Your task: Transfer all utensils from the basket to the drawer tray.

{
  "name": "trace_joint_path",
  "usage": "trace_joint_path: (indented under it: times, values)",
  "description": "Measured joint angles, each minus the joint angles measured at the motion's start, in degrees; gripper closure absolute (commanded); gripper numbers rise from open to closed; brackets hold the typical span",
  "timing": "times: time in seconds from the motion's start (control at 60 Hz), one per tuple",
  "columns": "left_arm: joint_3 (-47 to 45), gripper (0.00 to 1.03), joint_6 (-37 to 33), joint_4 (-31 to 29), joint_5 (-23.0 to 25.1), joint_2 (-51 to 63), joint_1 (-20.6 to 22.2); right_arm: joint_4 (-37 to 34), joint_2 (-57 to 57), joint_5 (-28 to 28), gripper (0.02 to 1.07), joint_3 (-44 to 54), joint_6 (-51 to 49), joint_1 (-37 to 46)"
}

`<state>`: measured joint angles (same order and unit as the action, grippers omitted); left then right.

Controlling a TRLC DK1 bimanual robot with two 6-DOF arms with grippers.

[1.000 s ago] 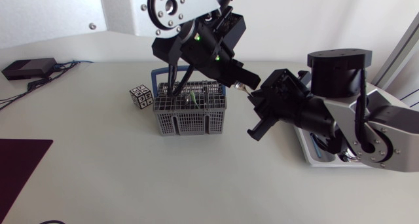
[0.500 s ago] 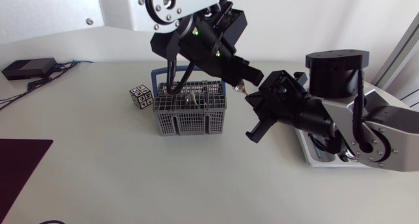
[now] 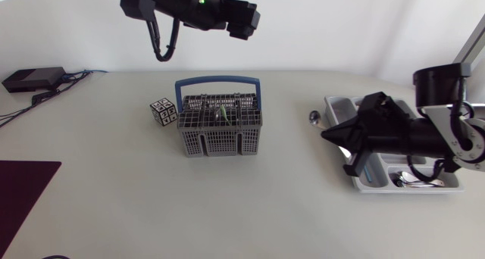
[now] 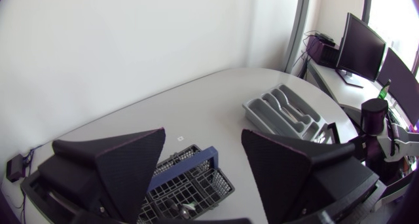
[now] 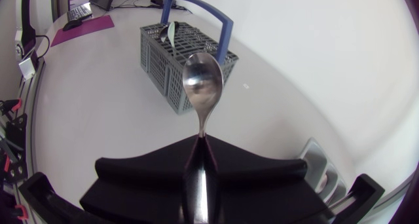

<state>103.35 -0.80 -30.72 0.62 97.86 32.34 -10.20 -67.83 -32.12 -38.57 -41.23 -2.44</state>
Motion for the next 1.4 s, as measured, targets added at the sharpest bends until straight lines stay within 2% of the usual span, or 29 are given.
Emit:
trace_joint_path:
  times: [0.2,0.35,0.467,0.683,0.95,0.983,1.05,1.1,1.4]
  values:
    - [-2.01,0.06,-2.62,0.17,-0.68,-0.28,-2.34,-13.42,-5.77,-7.02,1.01,-3.76,-19.74,16.22]
    - [-5.84,0.05,-4.57,0.28,-1.4,-2.12,-3.58,-24.26,-14.8,-7.37,1.01,-9.53,-38.21,27.45]
    - [-9.25,0.05,-5.97,1.86,-2.19,-4.15,-4.83,-29.44,-21.75,-7.1,1.01,-15.41,-49.77,34.16]
    - [-15.54,0.05,-8.35,3.85,-3.52,-7.17,-6.21,-32.15,-31.89,-1.01,1.01,-23.74,-65.83,42.01]
    - [-20.7,0.06,-10.43,4.5,-3.69,-9.05,-6.25,-31.54,-38.29,5.55,1.01,-26.38,-74.58,44.24]
    - [-21.42,0.06,-10.84,4.59,-3.69,-9.33,-6.25,-30.69,-38.58,6.32,0.97,-26.36,-74.99,44.24]
    - [-22.82,0.06,-11.28,4.74,-3.69,-9.66,-6.25,-27.71,-38.75,6.95,0.72,-26.12,-75.45,44.3]
    - [-23.52,0.06,-11.37,4.74,-3.69,-9.75,-6.25,-26.08,-38.75,7.08,0.61,-25.92,-75.82,44.3]
    - [-26.62,0.08,-12.94,4.68,-4.15,-9.77,-5.14,-24.35,-36.63,7.91,0.43,-22.1,-75.78,44.89]
